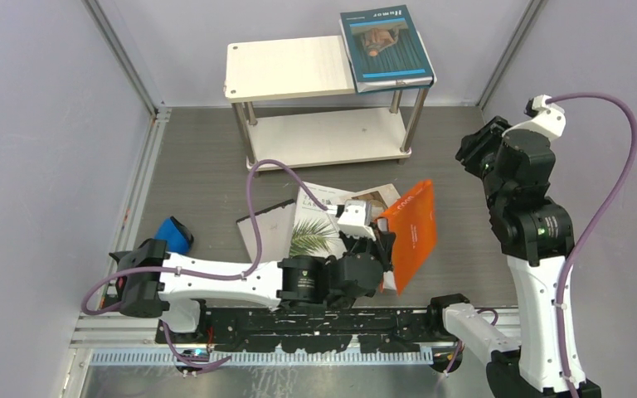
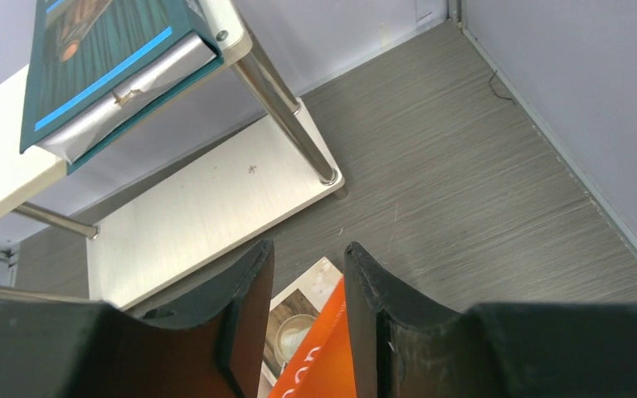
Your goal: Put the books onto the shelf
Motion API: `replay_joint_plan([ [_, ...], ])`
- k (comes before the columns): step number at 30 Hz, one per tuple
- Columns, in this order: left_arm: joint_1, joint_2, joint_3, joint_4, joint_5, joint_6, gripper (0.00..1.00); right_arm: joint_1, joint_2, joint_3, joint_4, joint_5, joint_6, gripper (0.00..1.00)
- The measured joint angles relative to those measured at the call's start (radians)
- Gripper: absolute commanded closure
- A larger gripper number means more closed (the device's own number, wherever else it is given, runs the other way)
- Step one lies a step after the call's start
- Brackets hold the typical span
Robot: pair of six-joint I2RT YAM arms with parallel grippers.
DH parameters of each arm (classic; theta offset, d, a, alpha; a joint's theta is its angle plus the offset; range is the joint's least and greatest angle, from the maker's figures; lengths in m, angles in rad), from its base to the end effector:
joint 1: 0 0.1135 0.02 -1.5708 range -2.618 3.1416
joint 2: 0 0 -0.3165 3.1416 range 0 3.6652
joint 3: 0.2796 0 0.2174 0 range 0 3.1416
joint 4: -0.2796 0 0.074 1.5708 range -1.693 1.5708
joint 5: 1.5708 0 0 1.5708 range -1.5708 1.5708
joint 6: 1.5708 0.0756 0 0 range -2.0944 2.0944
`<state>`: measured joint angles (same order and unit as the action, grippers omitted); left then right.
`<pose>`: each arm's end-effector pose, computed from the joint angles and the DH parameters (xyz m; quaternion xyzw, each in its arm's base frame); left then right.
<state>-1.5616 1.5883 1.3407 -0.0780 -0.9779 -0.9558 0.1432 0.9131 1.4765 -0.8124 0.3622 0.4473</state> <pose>0.0659 -0.3524 0.3997 -0.0475 0.7662 -0.3728 0.5212 0.1141 -0.0106 0.4906 0.2269 0.7508 0.0397 0.6190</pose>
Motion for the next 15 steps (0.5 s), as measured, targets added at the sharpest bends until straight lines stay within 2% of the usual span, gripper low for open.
replay_joint_plan([
  [6,0.002,0.008,0.087,0.071,0.001,0.294,1.00,0.000,0.079,0.106,-0.096,-0.046,0.031,0.54],
  [9,0.002,0.018,0.124,0.120,0.001,0.435,1.00,0.000,0.108,0.125,-0.149,-0.065,0.072,0.50],
  [15,0.002,0.049,0.131,0.222,-0.003,0.668,1.00,0.001,0.114,0.148,-0.279,-0.103,0.167,0.45],
])
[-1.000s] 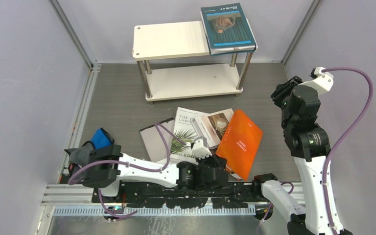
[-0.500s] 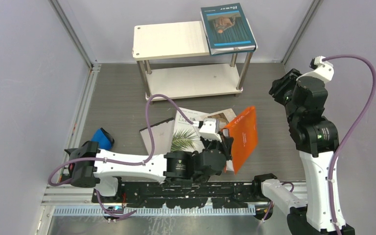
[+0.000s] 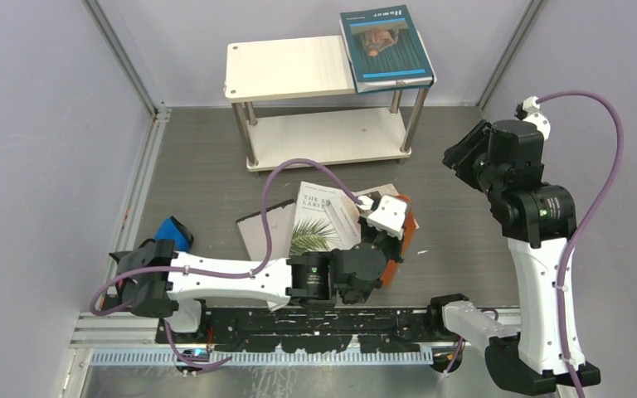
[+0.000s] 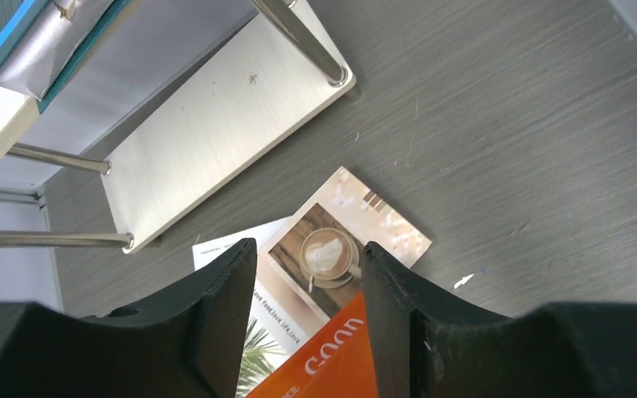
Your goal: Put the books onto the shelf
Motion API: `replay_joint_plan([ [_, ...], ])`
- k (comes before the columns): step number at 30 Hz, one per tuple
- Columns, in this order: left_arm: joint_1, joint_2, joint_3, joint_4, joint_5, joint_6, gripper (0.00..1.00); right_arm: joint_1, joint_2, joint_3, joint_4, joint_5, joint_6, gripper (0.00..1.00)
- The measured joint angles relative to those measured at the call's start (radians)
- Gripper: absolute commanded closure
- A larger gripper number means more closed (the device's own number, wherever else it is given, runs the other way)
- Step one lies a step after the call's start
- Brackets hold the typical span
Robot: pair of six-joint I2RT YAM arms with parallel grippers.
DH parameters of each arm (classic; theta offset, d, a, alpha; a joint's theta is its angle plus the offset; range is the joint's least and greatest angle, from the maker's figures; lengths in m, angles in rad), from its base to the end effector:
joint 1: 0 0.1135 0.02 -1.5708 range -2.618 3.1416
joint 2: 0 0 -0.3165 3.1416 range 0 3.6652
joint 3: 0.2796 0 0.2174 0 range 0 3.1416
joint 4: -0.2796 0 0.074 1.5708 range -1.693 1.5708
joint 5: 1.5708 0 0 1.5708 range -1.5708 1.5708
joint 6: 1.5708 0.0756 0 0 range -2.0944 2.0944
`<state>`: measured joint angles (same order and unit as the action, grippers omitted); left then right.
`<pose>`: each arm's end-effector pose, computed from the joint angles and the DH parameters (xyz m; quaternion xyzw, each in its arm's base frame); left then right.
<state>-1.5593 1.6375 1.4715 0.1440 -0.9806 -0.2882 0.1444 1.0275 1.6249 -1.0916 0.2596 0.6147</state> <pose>0.0671 -0.3724 0.4514 0.1094 0.7030 -0.2893 0.6405 0.1264 -0.0012 0.4818 0.2629 0.8125 0.0851 0.5134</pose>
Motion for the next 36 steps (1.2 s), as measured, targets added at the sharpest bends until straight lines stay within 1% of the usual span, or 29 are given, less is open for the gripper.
replay_joint_plan([
  [4,0.000,0.036,0.000,0.047,0.005,0.122,1.00,0.000,-0.020,0.000,-0.057,-0.037,0.069,0.45],
  [7,0.000,0.046,-0.002,0.067,0.013,0.187,1.00,0.000,-0.061,-0.046,-0.066,-0.076,0.104,0.45],
  [12,0.000,0.046,-0.003,0.092,0.029,0.241,1.00,0.001,-0.120,-0.129,-0.117,-0.128,0.147,0.45],
  [21,0.008,0.048,-0.003,0.068,0.071,0.259,1.00,0.000,-0.159,-0.135,-0.173,-0.203,0.171,0.45],
  [36,0.017,0.097,0.022,0.046,0.118,0.212,1.00,0.000,-0.237,-0.104,-0.245,-0.343,0.171,0.46],
])
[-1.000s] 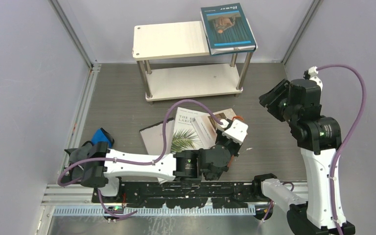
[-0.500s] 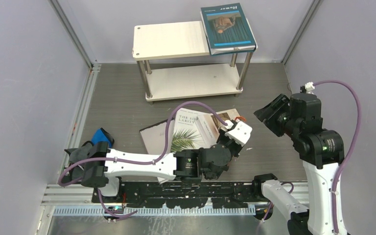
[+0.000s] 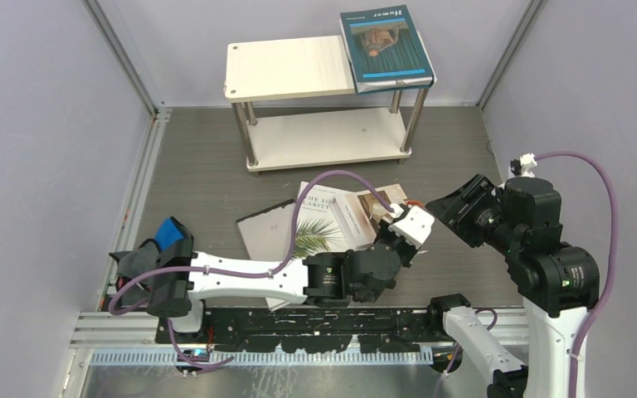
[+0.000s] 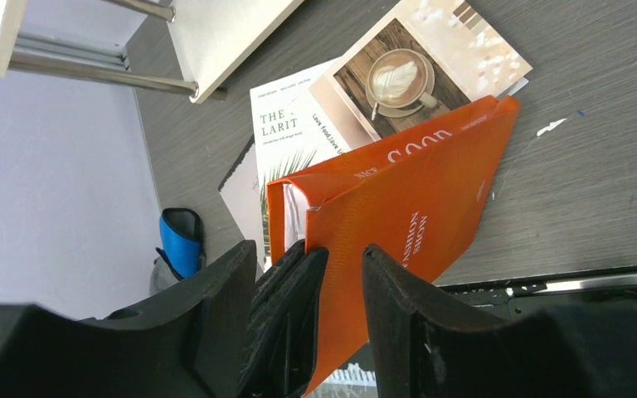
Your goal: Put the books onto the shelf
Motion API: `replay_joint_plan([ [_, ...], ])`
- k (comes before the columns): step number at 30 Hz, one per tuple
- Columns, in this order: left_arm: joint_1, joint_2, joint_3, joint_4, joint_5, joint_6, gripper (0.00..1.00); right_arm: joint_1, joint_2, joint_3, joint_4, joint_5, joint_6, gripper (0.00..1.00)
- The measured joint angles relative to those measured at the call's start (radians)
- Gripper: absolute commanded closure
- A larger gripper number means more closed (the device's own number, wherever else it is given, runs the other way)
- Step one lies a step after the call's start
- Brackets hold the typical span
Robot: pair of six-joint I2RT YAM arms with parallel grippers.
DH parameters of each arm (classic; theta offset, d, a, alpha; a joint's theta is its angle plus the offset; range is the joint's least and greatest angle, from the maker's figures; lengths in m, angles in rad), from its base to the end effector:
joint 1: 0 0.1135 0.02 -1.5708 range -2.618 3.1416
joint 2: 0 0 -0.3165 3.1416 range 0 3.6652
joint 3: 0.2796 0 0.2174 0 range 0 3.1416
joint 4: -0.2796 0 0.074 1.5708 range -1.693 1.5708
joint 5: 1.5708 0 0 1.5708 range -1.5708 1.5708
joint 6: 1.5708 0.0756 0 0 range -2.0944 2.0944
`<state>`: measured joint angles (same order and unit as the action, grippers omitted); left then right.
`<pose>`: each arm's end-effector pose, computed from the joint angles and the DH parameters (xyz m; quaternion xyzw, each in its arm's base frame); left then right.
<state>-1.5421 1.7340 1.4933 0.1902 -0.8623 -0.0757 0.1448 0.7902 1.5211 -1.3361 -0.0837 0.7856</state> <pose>0.0692 -0.4099 0.4280 0.2267 0.6819 -0.2438 0.6512 0.0343 0.0114 0.4376 0.2603 0.8460 0.2412 0.3979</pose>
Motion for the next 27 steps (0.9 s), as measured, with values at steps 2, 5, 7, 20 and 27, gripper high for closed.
replay_joint_plan([
  [2,0.000,0.007,0.010,-0.001,0.005,-0.003,1.00,0.000,-0.001,-0.007,0.000,-0.010,0.000,0.46],
  [5,0.000,0.018,0.020,-0.001,0.017,-0.007,1.00,0.000,-0.001,-0.030,-0.001,-0.024,0.000,0.46],
  [7,0.000,0.025,0.028,-0.002,0.021,-0.014,1.00,0.000,-0.001,-0.047,-0.001,-0.031,0.000,0.47],
  [20,0.000,0.041,0.042,0.000,0.044,-0.022,1.00,0.000,-0.006,-0.125,0.000,-0.026,-0.025,0.60],
  [27,0.005,0.053,0.055,0.000,0.065,-0.028,1.00,0.000,-0.005,-0.132,0.001,-0.001,-0.048,0.70],
])
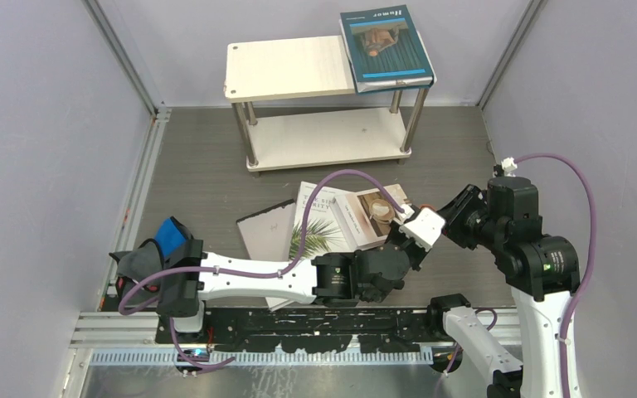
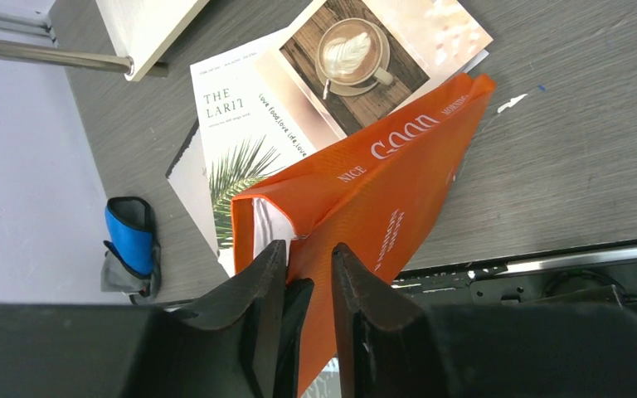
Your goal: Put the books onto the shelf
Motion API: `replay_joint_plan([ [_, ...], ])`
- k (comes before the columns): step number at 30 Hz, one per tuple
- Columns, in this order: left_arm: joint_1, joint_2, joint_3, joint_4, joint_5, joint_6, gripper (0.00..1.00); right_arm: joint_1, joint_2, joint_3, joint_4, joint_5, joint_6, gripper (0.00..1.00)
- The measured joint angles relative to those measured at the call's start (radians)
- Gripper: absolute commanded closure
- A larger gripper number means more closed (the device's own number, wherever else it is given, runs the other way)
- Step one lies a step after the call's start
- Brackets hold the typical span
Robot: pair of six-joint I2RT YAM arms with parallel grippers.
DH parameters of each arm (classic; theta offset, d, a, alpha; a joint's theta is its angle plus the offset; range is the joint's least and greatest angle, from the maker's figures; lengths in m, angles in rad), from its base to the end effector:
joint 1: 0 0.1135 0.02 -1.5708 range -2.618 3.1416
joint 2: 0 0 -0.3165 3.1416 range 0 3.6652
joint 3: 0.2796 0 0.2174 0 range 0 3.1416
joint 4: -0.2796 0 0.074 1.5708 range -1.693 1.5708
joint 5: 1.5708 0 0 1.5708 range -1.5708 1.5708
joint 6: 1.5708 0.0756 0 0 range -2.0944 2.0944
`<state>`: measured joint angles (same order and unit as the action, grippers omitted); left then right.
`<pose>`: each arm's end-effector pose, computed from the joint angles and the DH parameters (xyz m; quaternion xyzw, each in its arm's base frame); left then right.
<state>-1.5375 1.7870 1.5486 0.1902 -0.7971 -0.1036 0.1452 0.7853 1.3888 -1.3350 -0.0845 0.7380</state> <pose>0.0684 -0.4298 0.4255 0.2366 0.6789 -0.2735 0.6390 0.0439 0.0129 0.4055 0.2500 0.8777 0.2089 0.3515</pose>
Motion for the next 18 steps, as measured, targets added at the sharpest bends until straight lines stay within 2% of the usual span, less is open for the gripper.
replay_joint_plan([
  [5,0.000,0.005,0.004,0.000,0.020,-0.010,1.00,0.003,0.000,-0.003,0.001,0.012,-0.010,0.81],
  [11,0.000,0.004,0.004,-0.010,0.034,-0.039,0.77,0.004,0.000,-0.005,0.002,0.020,-0.017,0.97],
  [18,-0.001,-0.024,0.004,-0.091,0.035,-0.117,0.63,0.004,-0.025,-0.025,0.006,0.037,-0.020,0.99],
])
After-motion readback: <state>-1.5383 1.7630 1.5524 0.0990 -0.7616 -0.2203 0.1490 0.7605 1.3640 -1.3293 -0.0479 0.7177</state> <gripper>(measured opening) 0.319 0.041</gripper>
